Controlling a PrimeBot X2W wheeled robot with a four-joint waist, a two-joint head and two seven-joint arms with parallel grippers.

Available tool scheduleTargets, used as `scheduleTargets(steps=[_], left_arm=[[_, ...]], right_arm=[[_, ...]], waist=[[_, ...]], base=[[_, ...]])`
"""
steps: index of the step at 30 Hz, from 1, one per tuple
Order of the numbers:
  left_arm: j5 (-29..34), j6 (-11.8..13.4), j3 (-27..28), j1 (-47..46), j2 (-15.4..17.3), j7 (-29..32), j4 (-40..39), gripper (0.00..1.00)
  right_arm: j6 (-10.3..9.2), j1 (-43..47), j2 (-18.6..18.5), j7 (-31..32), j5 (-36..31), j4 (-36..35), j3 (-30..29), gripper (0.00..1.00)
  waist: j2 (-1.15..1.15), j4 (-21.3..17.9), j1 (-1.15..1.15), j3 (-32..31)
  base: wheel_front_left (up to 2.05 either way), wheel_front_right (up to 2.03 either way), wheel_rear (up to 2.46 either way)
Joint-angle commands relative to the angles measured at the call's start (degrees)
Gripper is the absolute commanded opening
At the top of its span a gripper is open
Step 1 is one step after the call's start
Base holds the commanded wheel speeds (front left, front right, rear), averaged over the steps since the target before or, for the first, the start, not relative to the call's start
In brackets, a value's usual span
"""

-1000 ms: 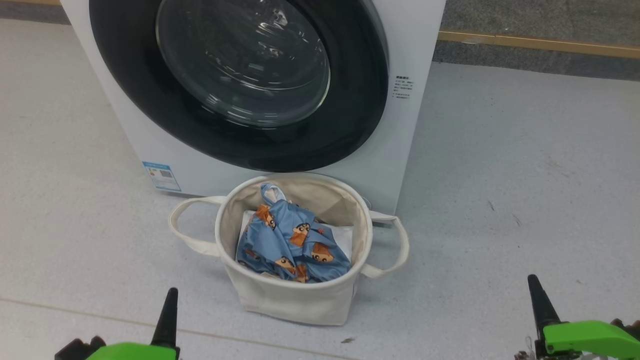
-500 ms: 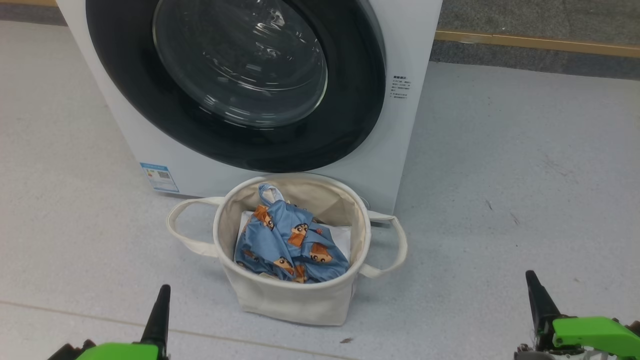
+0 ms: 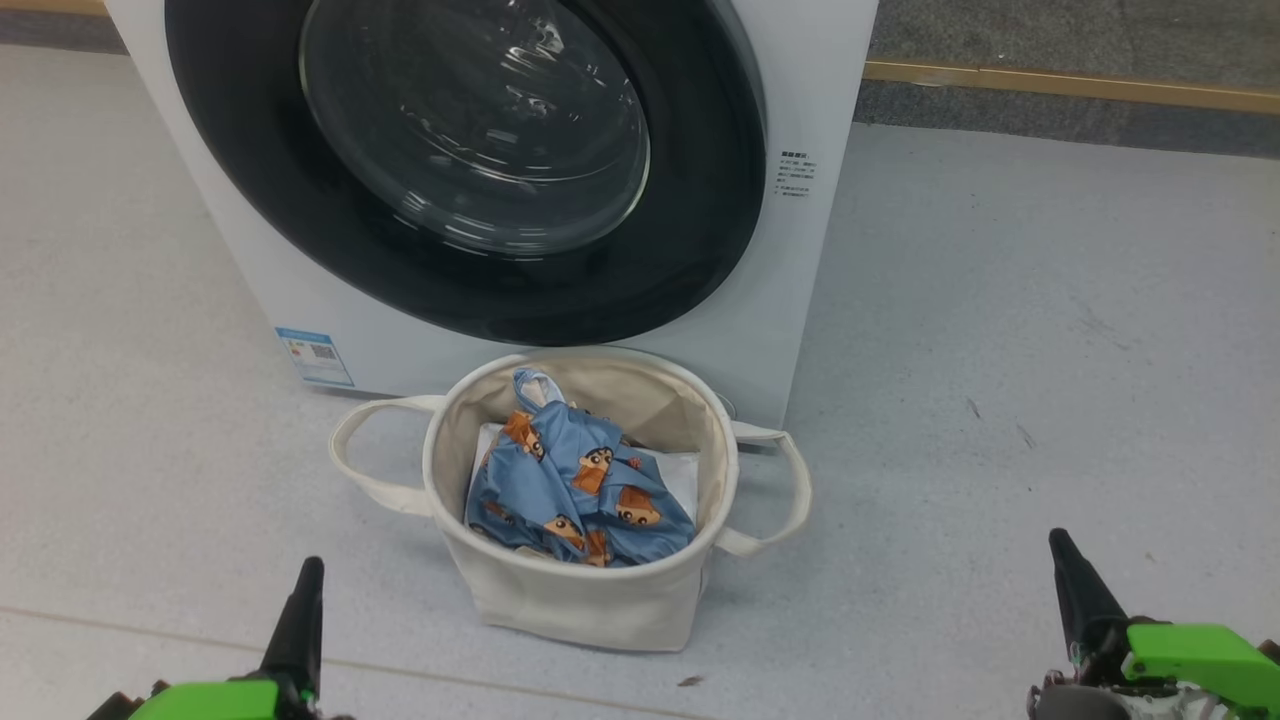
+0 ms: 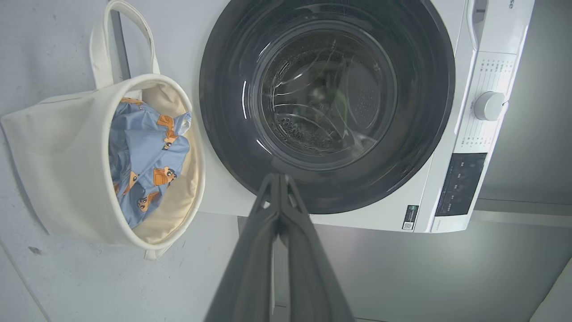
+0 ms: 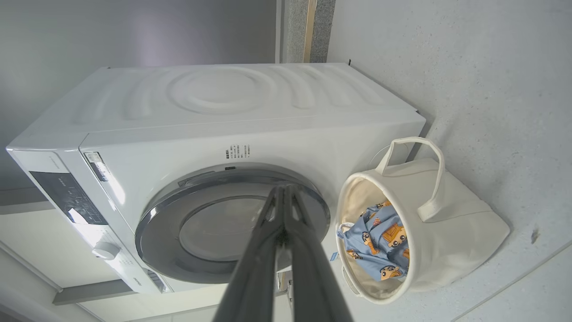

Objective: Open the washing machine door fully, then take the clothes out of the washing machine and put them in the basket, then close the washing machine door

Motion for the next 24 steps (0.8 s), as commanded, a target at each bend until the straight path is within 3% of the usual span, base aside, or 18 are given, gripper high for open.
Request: scheduleTargets(steps=[1,24], left_arm=[[-1.7,-0.8,2.5,-2.5,0.7,0.7,-2.2,0.00],[-2.3,-0.8,2.9,-2.5,0.6,1.1,-2.3,0.00]], right_arm=[[0.01,-3.3,-1.0,0.6,1.6,-1.6,1.0,0.00],[0.01,-3.4,-0.8,1.1,2.0,-1.5,0.6,0.00]], waist=[[0.00,0.0,0.00,0.0],[0.00,-0.1,0.00,0.0]], base=[[0.00,0.00,0.00],[0.00,0.00,0.00]])
